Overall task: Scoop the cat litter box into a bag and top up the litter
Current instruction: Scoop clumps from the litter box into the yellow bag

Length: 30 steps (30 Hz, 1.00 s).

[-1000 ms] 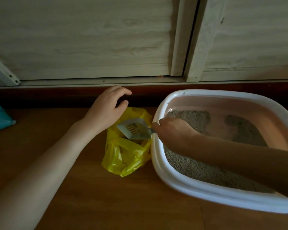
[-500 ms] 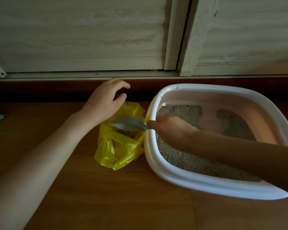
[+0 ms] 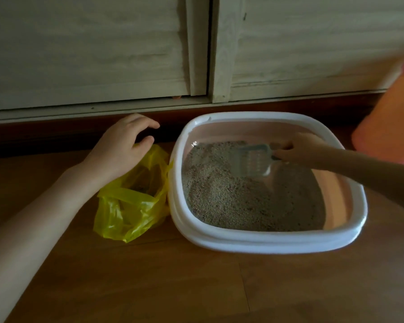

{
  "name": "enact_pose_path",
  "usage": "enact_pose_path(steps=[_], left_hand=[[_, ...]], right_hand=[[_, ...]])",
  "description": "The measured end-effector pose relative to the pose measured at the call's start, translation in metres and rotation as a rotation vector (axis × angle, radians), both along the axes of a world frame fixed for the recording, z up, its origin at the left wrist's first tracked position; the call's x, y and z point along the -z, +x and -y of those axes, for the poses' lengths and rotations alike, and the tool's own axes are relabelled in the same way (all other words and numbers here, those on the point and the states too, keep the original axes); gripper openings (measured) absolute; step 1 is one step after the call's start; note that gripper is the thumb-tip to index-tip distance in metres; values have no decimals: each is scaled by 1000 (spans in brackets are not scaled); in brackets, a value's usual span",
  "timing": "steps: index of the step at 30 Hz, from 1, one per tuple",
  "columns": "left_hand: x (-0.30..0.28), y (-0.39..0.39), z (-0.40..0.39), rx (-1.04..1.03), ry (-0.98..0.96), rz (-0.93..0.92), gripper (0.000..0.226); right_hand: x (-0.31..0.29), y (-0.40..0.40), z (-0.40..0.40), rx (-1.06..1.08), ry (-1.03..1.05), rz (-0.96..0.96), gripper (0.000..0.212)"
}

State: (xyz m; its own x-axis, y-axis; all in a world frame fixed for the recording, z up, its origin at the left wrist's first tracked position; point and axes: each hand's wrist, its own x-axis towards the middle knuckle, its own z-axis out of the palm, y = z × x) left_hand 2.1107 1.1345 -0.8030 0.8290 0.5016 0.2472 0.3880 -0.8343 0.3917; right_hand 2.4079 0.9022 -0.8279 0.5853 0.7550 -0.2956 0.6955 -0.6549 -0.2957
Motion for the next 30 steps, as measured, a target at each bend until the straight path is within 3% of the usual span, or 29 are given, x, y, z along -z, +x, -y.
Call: enact_pose_path(steps=[5, 9, 21, 30], left_hand=[[5, 10, 11, 30, 1, -18, 30], [8, 15, 15, 36, 3, -37, 30], [7, 12, 18, 29, 9, -50, 29], [7, 2, 13, 11, -10, -59, 30]], right_hand=[[4, 47, 51, -220, -446, 309, 32], [21, 63, 72, -241, -538, 328, 38], [72, 19, 58, -146, -322, -248, 33], [108, -24, 31, -168, -302, -449, 31]])
